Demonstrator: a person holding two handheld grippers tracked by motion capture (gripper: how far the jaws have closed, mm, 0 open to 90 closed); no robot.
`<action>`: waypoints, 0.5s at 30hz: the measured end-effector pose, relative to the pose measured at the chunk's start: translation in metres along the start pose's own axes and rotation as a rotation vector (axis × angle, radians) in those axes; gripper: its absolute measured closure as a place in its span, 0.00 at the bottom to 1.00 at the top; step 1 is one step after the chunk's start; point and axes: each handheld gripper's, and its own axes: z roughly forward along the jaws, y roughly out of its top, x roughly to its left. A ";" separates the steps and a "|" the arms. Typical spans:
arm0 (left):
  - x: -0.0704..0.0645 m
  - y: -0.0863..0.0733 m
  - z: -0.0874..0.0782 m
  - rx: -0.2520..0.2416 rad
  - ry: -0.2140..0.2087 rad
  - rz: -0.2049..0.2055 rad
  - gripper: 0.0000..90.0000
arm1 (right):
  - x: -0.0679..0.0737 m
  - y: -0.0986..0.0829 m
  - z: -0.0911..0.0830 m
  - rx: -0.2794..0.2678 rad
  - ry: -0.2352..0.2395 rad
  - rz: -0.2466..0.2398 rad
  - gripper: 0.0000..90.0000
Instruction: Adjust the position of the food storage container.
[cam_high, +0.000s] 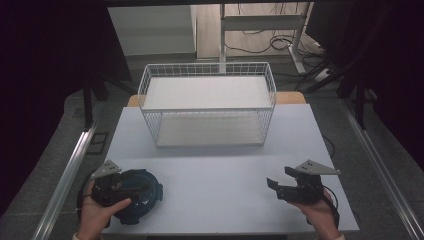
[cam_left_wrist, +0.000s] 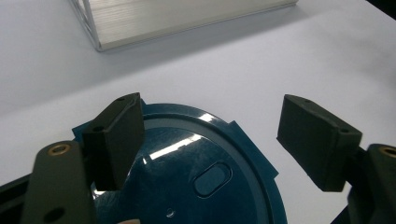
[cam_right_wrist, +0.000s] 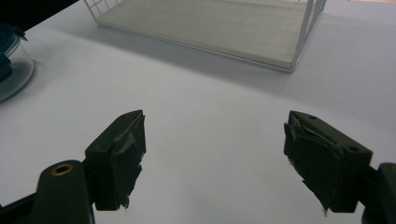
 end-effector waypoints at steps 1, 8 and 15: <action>0.000 0.000 -0.001 0.002 0.001 -0.001 0.25 | -0.001 0.000 -0.001 -0.003 -0.003 0.006 0.23; 0.000 0.000 -0.003 -0.003 -0.002 -0.003 0.25 | -0.002 -0.002 0.002 0.013 -0.003 0.016 0.24; 0.003 -0.001 -0.008 -0.009 -0.001 -0.008 0.25 | 0.001 -0.003 0.004 0.024 0.001 0.009 0.24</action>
